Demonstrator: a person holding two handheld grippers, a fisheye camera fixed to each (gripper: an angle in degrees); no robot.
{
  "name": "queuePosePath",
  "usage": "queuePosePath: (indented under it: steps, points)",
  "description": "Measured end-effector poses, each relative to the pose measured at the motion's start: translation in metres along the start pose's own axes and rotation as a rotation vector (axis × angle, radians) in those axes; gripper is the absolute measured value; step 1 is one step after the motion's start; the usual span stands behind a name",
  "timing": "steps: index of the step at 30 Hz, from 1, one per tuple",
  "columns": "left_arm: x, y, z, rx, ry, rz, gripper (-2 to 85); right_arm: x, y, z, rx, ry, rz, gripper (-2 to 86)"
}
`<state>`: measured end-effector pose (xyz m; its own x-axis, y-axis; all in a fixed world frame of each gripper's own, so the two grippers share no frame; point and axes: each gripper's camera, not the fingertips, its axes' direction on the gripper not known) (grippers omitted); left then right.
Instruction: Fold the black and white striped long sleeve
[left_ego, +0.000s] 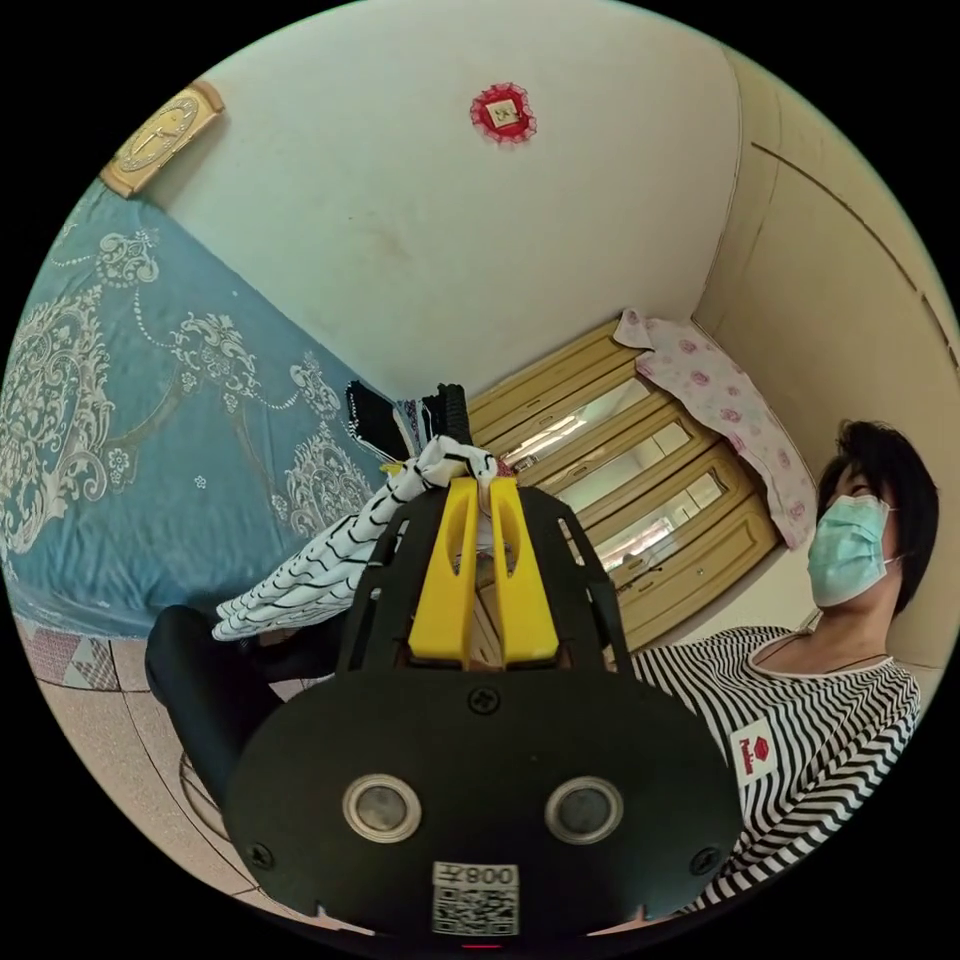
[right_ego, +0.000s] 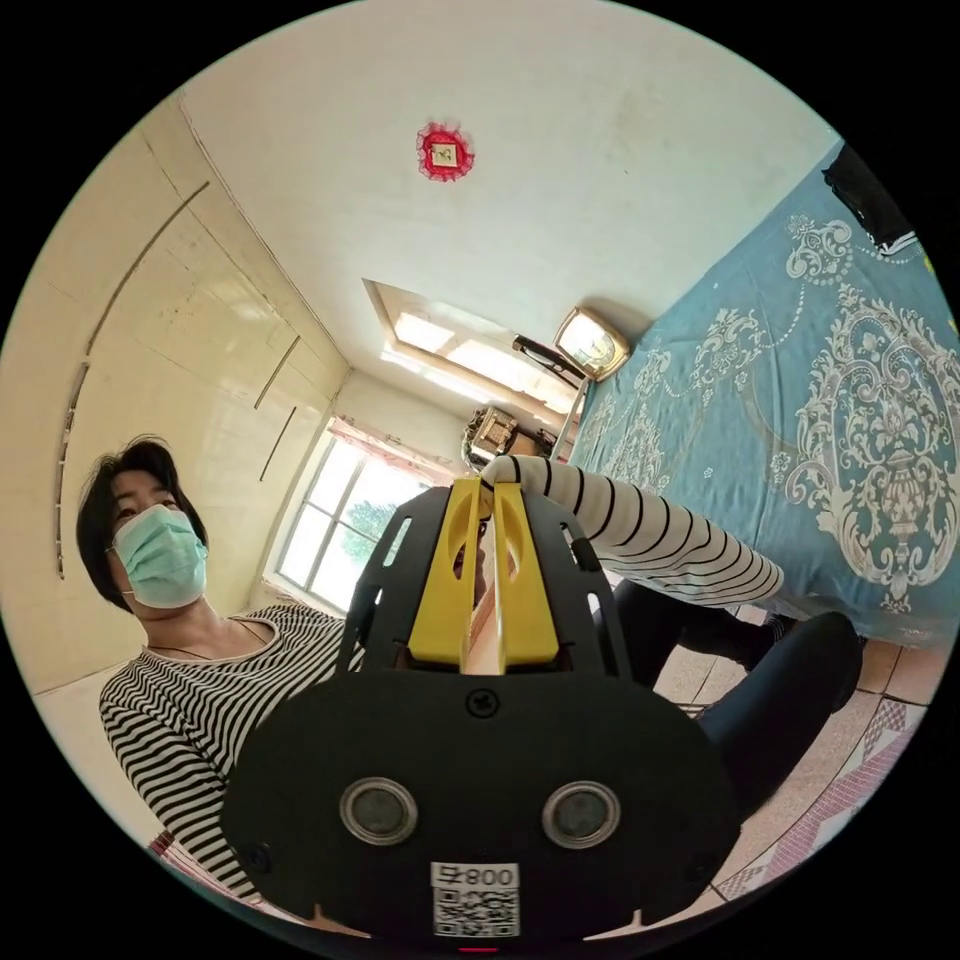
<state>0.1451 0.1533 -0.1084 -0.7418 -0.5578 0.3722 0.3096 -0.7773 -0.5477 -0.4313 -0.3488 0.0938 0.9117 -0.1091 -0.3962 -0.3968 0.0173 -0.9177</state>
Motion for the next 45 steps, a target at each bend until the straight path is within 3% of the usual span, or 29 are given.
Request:
queuePosePath:
  steps: [9,15,24,32,36,41,45]
  points:
    - [0.044,-0.121,0.114,-0.167,0.047,0.022,2.4,0.003,0.014,-0.114,0.107,0.055,-0.006,1.8]
    - [0.036,-0.235,0.224,-0.289,0.019,-0.016,2.5,0.051,-0.033,-0.175,0.135,0.134,0.040,1.8]
    - [0.000,-0.514,0.467,-0.300,0.037,0.049,2.4,0.168,-0.273,-0.273,0.175,0.264,-0.010,1.6]
    - [0.046,-0.763,0.692,-0.294,0.032,0.281,2.4,0.220,-0.536,-0.364,0.214,0.467,-0.156,1.7]
    - [0.036,-0.803,0.784,-0.364,-0.046,0.263,2.4,0.257,-0.595,-0.383,0.160,0.679,-0.122,1.9]
    - [-0.031,-0.791,0.923,-0.637,-0.229,0.157,2.4,0.396,-0.629,-0.382,-0.071,1.030,0.110,2.2]
    - [-0.057,-0.778,0.964,-0.712,-0.202,0.032,2.5,0.491,-0.626,-0.375,-0.260,1.133,0.295,2.3]
